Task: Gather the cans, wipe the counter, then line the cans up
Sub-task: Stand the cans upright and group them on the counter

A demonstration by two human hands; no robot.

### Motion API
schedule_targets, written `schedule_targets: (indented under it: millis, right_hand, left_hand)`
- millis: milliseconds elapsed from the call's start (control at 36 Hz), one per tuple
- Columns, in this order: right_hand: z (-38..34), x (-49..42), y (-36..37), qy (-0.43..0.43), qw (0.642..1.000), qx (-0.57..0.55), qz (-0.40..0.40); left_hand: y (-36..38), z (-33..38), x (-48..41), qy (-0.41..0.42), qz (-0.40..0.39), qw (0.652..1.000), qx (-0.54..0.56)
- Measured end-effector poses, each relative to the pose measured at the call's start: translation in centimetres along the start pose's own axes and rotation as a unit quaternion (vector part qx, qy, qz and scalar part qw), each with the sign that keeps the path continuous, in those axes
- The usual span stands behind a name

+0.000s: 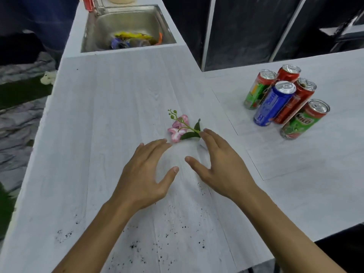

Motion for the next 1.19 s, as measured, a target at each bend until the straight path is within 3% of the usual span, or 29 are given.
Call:
schedule_targets:
  millis: [250,444,750,944,1194]
  right_hand:
    - [1.1,-4.2,-0.5,0.024,0.999,0.040,-0.020]
    - [3.1,-7.4,0.5,0.078,0.986,0.110,-0.093]
    - [3.4,-8.4,1.1,0.085,0.982,0.118,-0.124]
    - [4.8,-7.8,0.7,0.104,0.992,0.006,-0.076]
    - [6.7,-6.7,-1.5,0.081,0.986,-0.138,0.042]
  left_hand:
    - [1.3,-1.4,-1.8,0.005,-0.017,1.000,0.014]
    - [2.8,-2.0,-2.6,-0.004,-0.036,0.999,0.020]
    - [4.5,-2.4,-2.3,-0.032,-0.056,0.998,0.013]
    - [4.9,-2.7,-2.5,-0.036,-0.064,0.997,-0.005]
    - [5.1,-1.6,-3.8,-0.028,-0.061,0.998,-0.005]
Point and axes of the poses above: each hand's wrist, its own x-axis away from the middle knuckle, its own y-axis out of the palm, z = x × y, the point moved 9 cm from there along -x, towards the middle knuckle, and after that the axes turned 7 degrees about -z, right-handed, at the moved point
